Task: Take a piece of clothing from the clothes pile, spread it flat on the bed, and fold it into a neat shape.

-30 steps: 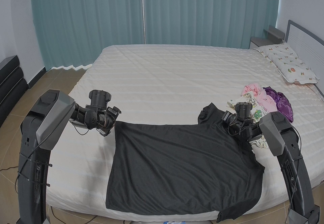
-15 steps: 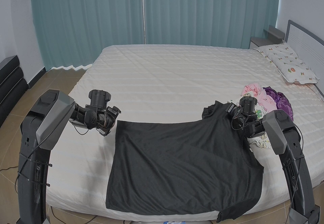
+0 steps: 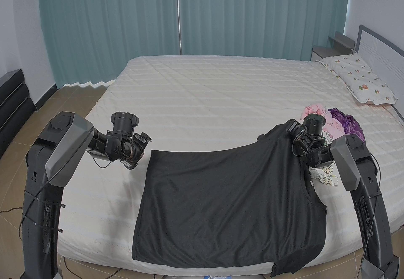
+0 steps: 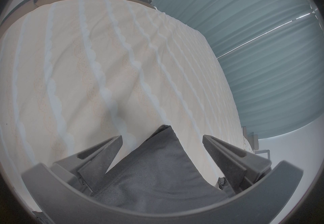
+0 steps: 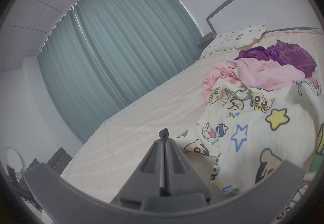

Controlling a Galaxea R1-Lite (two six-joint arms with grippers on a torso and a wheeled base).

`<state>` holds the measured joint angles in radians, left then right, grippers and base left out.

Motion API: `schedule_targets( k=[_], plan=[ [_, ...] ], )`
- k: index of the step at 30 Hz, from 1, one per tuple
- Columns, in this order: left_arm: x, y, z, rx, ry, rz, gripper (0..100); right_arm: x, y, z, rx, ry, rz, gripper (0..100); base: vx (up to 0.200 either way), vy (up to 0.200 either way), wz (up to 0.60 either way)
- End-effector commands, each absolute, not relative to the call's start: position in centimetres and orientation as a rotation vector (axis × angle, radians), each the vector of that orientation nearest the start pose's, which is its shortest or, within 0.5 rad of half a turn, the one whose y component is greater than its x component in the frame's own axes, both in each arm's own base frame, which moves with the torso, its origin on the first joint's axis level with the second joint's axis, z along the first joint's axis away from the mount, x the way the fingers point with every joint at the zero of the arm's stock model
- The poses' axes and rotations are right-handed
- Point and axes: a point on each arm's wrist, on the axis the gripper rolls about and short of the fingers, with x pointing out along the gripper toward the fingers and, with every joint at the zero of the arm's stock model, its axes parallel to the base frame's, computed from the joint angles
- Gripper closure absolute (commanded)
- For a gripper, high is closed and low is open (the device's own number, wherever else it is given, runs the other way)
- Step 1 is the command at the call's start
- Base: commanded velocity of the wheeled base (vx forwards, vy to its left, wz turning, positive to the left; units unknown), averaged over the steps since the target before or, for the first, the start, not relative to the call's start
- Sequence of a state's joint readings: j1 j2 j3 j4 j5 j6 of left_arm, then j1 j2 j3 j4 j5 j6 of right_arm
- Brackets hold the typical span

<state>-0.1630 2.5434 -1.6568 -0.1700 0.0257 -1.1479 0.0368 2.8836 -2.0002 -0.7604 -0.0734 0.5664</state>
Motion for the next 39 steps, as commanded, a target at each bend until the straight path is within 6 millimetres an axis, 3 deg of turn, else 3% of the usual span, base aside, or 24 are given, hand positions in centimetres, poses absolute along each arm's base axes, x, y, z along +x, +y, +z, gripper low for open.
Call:
schedule_targets(
  k=[1,3,4,12,17,19,21,22,23,26,27,28,31,35,39],
  plan=[
    [48.8,-7.9,1.2,-1.027,0.705,0.293,0,56.0,2.2,-3.2,0.555,0.133,-0.072,100,0.000,0.000,0.00],
    [48.8,-7.9,1.2,-1.029,0.704,0.295,0,56.0,2.3,-3.4,0.555,0.145,-0.073,100,0.000,0.000,0.00],
    [48.8,-7.9,1.3,-1.029,0.704,0.293,0,56.0,2.5,-3.5,0.555,0.146,-0.070,0,0.000,0.000,0.00],
    [48.4,-8.0,1.6,-1.022,0.710,0.289,0,55.3,3.1,-1.8,0.546,0.152,-0.060,0,0.000,0.000,0.00],
    [47.0,-8.2,3.1,-1.026,0.686,0.259,0,51.5,3.0,2.0,0.544,0.160,-0.042,0,0.000,0.000,0.00],
    [45.9,-8.7,4.0,-1.019,0.668,0.225,0,48.9,3.5,3.4,0.542,0.193,-0.024,0,0.000,0.000,0.00],
    [45.0,-9.1,5.0,-1.013,0.645,0.191,0,46.3,3.9,3.5,0.540,0.254,-0.010,0,0.000,0.000,0.00],
    [45.0,-9.1,5.0,-1.013,0.645,0.191,0,46.3,3.9,3.5,0.540,0.254,-0.010,0,0.000,0.000,0.00],
    [44.1,-10.1,5.7,-0.995,0.645,0.157,0,43.6,4.3,3.8,0.538,0.284,-0.004,0,0.000,0.000,0.00],
    [42.5,-10.7,6.2,-0.974,0.672,0.146,0,39.9,4.2,3.8,0.537,0.319,-0.007,0,0.000,0.000,0.00],
    [42.5,-10.7,6.2,-0.974,0.672,0.146,0,39.9,4.2,3.8,0.537,0.319,-0.007,0,0.000,0.000,0.00],
    [40.7,-10.5,6.2,-0.960,0.704,0.156,0,37.6,3.9,3.8,0.539,0.333,-0.010,0,0.000,0.000,0.00],
    [37.8,-9.9,6.4,-0.958,0.733,0.155,0,34.8,3.4,3.3,0.539,0.363,-0.024,0,-0.200,0.000,0.00],
    [33.6,-9.1,6.2,-0.965,0.801,0.114,0,32.2,3.2,2.5,0.538,0.392,-0.030,0,-0.200,0.000,0.00],
    [30.7,-8.8,5.2,-0.953,0.837,0.095,0,31.0,3.0,1.9,0.539,0.390,-0.032,0,-0.100,0.000,0.00]
  ],
)
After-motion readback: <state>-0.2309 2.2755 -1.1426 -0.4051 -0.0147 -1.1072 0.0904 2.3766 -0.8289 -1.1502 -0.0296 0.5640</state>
